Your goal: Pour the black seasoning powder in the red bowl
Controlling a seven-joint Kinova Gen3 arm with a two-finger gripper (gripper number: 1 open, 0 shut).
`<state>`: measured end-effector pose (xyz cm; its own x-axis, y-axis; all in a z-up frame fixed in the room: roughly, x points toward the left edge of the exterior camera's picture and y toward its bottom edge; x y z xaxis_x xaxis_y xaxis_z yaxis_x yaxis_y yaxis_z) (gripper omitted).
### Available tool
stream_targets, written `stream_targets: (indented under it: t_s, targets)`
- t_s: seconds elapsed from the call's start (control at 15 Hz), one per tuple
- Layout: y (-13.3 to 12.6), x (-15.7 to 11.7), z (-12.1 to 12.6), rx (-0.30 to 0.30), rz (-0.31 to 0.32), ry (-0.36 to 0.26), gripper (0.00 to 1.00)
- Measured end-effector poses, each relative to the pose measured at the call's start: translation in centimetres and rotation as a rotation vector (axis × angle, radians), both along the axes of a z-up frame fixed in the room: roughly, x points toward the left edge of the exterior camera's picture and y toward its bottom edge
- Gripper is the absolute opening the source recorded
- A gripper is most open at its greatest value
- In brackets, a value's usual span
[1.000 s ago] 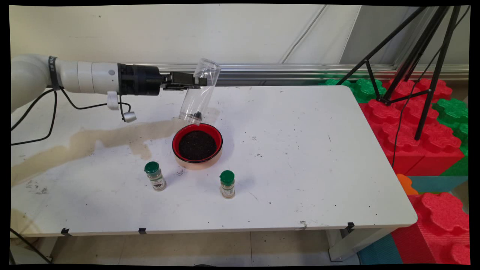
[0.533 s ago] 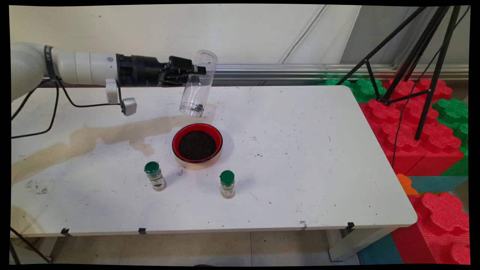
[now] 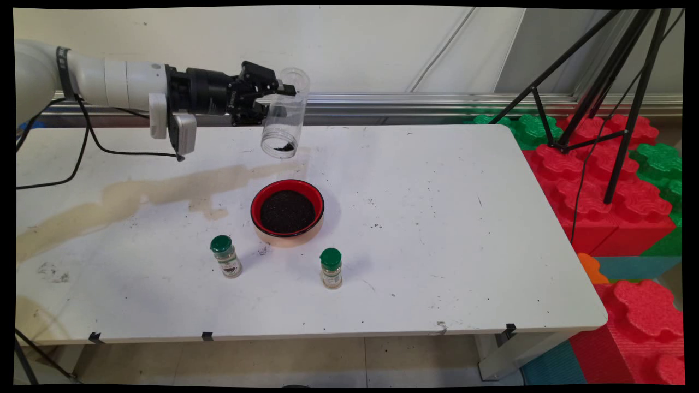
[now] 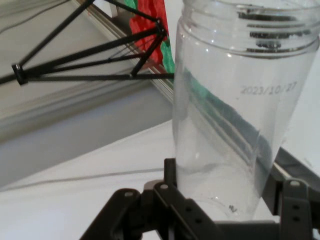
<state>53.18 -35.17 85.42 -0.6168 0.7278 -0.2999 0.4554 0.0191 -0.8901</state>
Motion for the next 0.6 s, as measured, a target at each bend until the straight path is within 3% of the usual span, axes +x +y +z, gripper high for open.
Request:
stream_targets:
  t_s: [0.2, 0.6]
  targets:
    - [-0.2, 0.1, 0.6, 0.069, 0.032, 0.05, 0.0]
    - [-0.7, 0.5, 2.2, 0.274, 0.141, 0.206, 0.0]
